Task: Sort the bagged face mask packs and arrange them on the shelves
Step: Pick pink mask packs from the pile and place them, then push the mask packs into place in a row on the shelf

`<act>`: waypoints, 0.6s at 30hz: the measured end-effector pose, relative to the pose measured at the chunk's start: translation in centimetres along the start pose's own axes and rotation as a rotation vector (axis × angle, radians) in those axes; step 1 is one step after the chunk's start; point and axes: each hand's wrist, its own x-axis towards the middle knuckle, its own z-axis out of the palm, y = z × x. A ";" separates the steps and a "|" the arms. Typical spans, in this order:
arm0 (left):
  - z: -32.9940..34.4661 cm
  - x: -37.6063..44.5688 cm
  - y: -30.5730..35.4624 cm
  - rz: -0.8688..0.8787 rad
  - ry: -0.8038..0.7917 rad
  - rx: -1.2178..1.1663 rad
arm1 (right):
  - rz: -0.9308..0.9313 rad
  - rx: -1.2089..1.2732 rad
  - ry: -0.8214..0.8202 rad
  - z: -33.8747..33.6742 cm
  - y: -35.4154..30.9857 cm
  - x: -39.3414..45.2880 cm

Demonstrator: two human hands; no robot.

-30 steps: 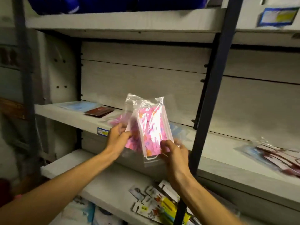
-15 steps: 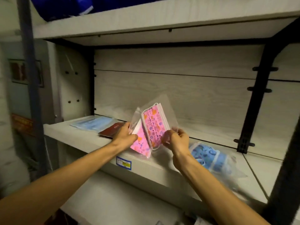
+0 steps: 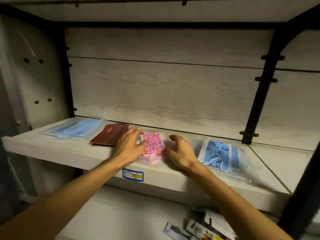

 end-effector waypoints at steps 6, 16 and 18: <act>-0.6 -0.9 0.5 0.230 0.149 0.150 | -0.182 -0.291 0.209 -1.6 -1.2 -1.2; 0.6 -6.2 8.6 0.565 0.020 0.287 | -0.105 -0.605 0.256 -10.5 2.1 -12.6; 1.4 -7.9 11.4 0.647 -0.010 0.278 | -0.125 -0.642 0.280 -12.9 3.4 -15.9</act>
